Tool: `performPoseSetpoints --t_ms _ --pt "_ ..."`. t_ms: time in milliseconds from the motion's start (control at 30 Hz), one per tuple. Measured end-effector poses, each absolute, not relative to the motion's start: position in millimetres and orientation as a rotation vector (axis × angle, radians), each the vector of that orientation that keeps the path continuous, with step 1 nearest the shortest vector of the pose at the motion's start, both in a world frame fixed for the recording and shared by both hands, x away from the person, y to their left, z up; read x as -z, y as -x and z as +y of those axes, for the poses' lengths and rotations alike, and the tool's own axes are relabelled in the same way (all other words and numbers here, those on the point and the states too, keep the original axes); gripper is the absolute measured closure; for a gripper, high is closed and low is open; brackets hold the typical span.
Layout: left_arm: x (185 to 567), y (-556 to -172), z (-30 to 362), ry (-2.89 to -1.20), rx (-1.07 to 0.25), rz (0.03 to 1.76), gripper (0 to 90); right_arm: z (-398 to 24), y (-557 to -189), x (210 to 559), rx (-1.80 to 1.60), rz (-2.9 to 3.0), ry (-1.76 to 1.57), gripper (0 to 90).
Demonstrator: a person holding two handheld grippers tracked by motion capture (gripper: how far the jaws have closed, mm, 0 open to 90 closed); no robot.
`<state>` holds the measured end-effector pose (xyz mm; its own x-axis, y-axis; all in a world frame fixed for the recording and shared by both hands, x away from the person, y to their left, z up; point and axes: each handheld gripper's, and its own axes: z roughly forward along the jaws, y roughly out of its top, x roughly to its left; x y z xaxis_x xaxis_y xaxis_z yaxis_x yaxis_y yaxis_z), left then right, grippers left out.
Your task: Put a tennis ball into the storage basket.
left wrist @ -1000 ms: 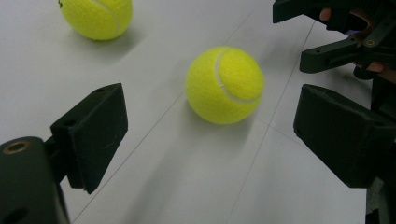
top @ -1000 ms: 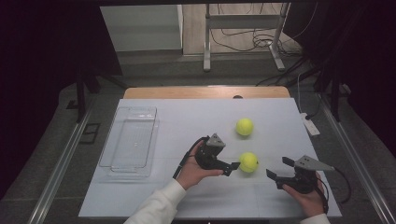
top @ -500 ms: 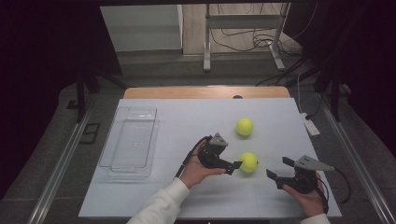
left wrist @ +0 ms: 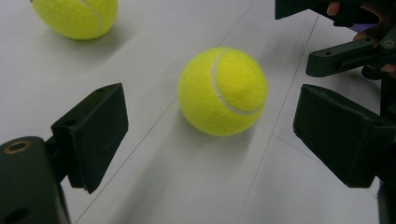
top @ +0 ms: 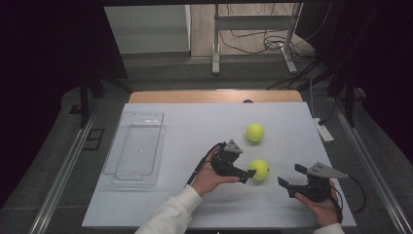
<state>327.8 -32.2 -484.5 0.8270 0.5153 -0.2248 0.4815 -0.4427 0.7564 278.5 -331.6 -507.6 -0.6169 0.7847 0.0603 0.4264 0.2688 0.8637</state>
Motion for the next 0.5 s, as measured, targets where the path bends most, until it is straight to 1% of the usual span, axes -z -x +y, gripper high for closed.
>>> performPoseSetpoints --t_ms 500 --pt "493 -331 -49 -2.147 -0.021 0.71 10.5 -332 -279 508 -1.292 2.169 -1.102 13.8"
